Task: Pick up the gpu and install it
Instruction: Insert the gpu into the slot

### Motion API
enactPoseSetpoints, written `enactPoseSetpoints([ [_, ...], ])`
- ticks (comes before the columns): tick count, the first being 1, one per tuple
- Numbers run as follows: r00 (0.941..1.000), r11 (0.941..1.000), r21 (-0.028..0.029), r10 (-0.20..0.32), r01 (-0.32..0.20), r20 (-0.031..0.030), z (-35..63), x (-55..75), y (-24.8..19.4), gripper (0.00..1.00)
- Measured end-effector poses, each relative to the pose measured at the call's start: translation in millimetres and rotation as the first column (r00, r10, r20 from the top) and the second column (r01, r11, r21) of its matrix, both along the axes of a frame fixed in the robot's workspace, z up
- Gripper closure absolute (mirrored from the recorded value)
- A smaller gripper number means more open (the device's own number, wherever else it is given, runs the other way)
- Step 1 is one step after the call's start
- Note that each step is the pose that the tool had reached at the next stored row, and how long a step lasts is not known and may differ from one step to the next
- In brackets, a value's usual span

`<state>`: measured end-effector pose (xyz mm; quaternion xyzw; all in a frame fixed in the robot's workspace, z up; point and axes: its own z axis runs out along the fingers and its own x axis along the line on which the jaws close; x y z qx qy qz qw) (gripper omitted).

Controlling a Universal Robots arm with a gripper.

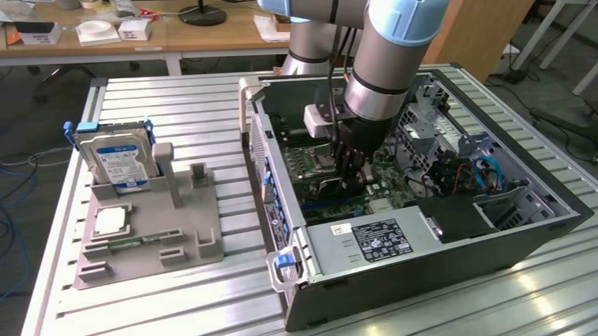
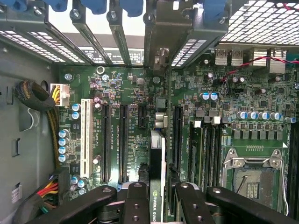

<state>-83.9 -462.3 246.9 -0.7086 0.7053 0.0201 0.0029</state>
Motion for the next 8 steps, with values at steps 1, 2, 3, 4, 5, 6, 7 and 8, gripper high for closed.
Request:
enactPoseSetpoints([
  [1, 1.0, 1.0, 0.0, 0.0, 0.0, 0.0, 0.0, 0.0, 0.0, 0.74],
  [2, 1.0, 1.0, 0.0, 0.0, 0.0, 0.0, 0.0, 0.0, 0.0, 0.74],
  [3, 1.0, 1.0, 0.0, 0.0, 0.0, -0.0001, 0.0, 0.0, 0.0, 0.74],
  [4, 1.0, 1.0, 0.0, 0.0, 0.0, -0.0001, 0.0, 0.0, 0.0, 0.74],
  [5, 1.0, 1.0, 0.0, 0.0, 0.0, 0.0, 0.0, 0.0, 0.0, 0.74],
  [6, 1.0, 1.0, -0.0001, 0.0, 0.0, -0.0001, 0.0, 0.0, 0.0, 0.74],
  [7, 1.0, 1.0, 0.0, 0.0, 0.0, -0.0001, 0.0, 0.0, 0.0, 0.74],
  [8, 1.0, 1.0, 0.0, 0.0, 0.0, 0.0, 0.0, 0.0, 0.0, 0.74],
])
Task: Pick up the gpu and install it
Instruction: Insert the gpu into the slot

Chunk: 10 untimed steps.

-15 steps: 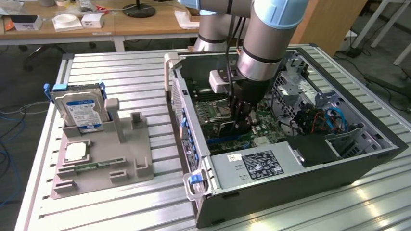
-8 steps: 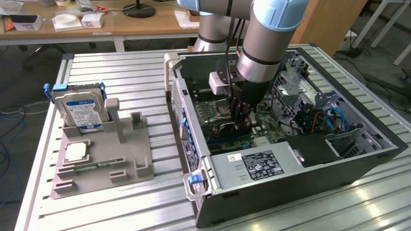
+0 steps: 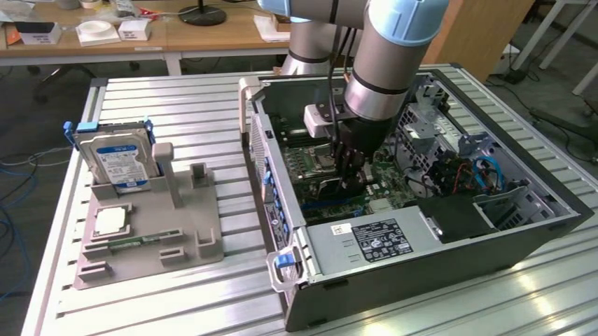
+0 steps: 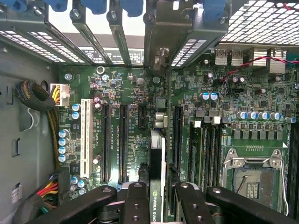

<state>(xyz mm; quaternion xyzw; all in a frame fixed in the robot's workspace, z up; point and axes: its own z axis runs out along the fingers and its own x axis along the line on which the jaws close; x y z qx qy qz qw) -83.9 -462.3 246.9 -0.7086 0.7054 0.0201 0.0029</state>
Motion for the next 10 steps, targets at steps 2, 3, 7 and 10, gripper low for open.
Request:
enactPoseSetpoints([
  [2, 1.0, 1.0, 0.0, 0.0, 0.0, 0.0, 0.0, 0.0, 0.0, 0.74],
  [3, 1.0, 1.0, 0.0, 0.0, 0.0, 0.0, -0.1, 0.0, 0.0, 0.74],
  [7, 1.0, 1.0, -0.0003, 0.0, 0.0, -0.0002, -3.6, 0.0, 0.0, 0.74],
  [10, 1.0, 1.0, -0.0004, 0.0, 0.0, -0.0002, -3.8, 0.0, -0.1, 0.74],
])
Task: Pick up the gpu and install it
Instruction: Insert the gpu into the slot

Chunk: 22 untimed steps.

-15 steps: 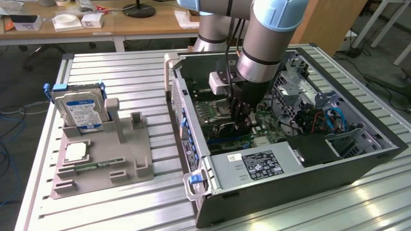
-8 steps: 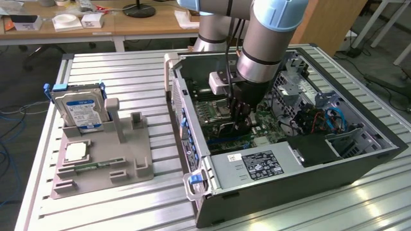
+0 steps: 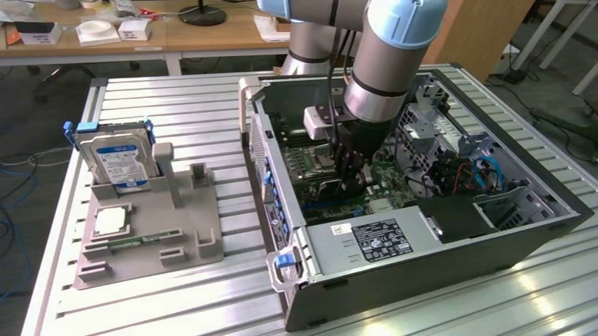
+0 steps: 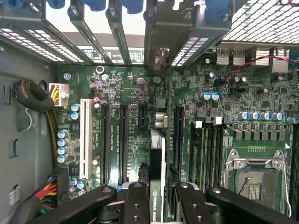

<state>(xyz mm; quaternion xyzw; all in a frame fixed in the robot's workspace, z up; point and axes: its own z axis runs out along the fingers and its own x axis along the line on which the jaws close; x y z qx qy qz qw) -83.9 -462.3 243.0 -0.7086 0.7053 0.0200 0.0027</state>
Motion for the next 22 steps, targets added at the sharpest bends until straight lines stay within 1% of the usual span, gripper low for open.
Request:
enactPoseSetpoints([
  [10, 1.0, 1.0, 0.0002, 0.0, 0.0, 0.0002, -0.9, -1.2, 0.0, 0.74],
  [11, 1.0, 1.0, -0.0005, 0.0, 0.0, -0.0002, -1.9, -1.2, 0.0, 0.74],
  [12, 1.0, 1.0, 0.0006, 0.0, 0.0, 0.0005, -4.2, -1.4, 0.1, 0.74],
  [14, 1.0, 1.0, 0.0002, 0.0, 0.0, -0.0004, -6.3, -1.8, 0.0, 0.74],
  [22, 1.0, 1.0, 0.0003, 0.0, 0.0, 0.0001, -6.5, -1.7, 0.1, 0.74],
])
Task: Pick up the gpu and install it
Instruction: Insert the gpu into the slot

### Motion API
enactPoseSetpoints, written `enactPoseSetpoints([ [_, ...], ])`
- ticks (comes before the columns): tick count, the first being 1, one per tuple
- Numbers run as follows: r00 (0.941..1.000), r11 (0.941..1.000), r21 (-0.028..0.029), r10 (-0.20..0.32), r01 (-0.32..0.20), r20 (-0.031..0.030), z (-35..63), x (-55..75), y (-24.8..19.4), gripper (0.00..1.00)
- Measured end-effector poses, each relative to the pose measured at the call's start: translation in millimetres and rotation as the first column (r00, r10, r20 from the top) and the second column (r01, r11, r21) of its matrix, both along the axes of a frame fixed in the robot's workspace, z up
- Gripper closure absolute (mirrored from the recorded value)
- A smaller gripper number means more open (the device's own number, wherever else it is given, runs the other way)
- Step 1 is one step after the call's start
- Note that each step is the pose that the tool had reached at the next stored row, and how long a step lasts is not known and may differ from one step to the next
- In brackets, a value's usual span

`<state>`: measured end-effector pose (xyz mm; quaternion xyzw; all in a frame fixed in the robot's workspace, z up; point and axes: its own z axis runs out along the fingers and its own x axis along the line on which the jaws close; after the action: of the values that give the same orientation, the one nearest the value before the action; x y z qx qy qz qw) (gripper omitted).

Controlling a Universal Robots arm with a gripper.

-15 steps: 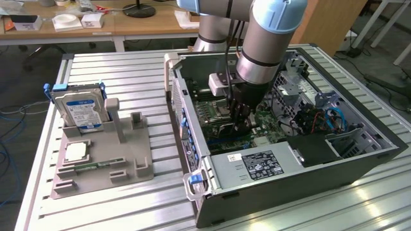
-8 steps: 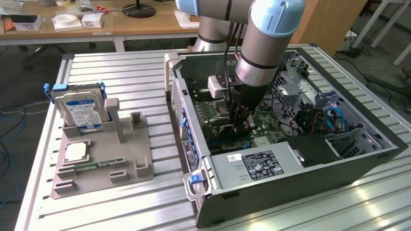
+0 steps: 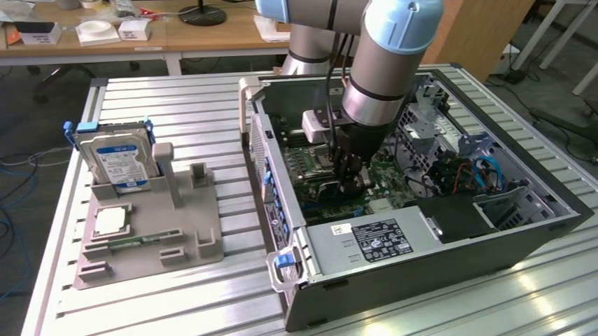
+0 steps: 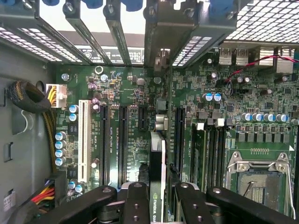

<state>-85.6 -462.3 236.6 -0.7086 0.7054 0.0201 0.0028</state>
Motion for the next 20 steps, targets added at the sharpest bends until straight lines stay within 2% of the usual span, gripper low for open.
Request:
enactPoseSetpoints([
  [9, 1.0, 1.0, 0.001, 0.0, 0.0, 0.0005, -0.5, 0.0, 0.1, 0.73],
  [10, 1.0, 1.0, 0.0009, 0.0, 0.0, 0.0005, -0.5, 0.0, 0.1, 0.67],
  [12, 1.0, 1.0, 0.0003, 0.0, 0.0, 0.0008, 0.3, -0.1, 0.0, 0.67],
  [20, 1.0, 1.0, 0.0003, 0.0, 0.0, 0.0045, 13.2, -0.2, 0.0, 0.67],
])
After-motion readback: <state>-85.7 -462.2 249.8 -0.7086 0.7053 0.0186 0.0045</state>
